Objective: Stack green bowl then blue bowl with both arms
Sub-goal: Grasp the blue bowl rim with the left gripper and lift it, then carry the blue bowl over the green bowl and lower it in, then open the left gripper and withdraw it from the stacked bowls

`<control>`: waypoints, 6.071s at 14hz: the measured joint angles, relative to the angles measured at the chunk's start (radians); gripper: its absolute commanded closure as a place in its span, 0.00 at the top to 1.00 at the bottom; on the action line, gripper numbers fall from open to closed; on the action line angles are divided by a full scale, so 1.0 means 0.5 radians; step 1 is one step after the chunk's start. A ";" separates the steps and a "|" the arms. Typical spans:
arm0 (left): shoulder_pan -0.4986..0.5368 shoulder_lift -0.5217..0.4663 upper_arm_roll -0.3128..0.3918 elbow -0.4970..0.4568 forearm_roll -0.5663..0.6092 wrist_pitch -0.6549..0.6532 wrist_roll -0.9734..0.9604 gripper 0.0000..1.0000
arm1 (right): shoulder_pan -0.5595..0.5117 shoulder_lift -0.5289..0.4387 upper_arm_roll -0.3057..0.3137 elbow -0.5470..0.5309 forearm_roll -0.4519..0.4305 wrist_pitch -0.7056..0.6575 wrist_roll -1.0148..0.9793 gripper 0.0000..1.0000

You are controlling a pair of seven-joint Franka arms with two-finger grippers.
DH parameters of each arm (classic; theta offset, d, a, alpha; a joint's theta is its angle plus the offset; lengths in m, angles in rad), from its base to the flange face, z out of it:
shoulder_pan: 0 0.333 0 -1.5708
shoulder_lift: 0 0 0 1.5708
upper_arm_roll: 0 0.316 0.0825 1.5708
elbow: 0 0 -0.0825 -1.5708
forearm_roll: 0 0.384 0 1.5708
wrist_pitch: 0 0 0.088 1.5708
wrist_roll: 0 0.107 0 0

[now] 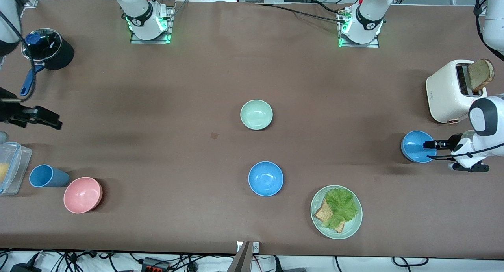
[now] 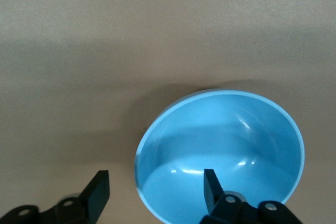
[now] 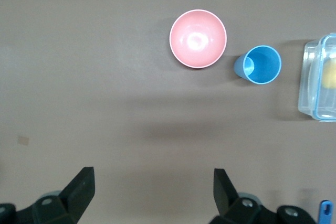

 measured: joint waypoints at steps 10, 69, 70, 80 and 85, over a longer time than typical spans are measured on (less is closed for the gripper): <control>0.031 0.064 -0.009 -0.013 0.000 0.045 0.053 0.13 | 0.007 -0.121 -0.034 -0.099 0.000 -0.099 -0.019 1.00; -1.082 0.177 -1.018 0.039 0.078 0.105 -1.548 0.50 | 0.117 -0.473 -0.149 -0.653 0.002 0.084 -0.044 1.00; -1.059 0.175 -1.019 0.065 0.078 0.079 -1.567 0.53 | 0.117 -0.473 -0.149 -0.653 0.002 0.084 -0.044 1.00; -0.727 -0.011 -1.029 0.537 0.055 -0.641 -1.427 1.00 | 0.117 -0.473 -0.150 -0.653 0.002 0.096 -0.044 1.00; -0.442 -0.170 -1.029 0.550 0.054 -0.865 -1.094 1.00 | 0.117 -0.473 -0.150 -0.653 0.002 0.126 -0.044 1.00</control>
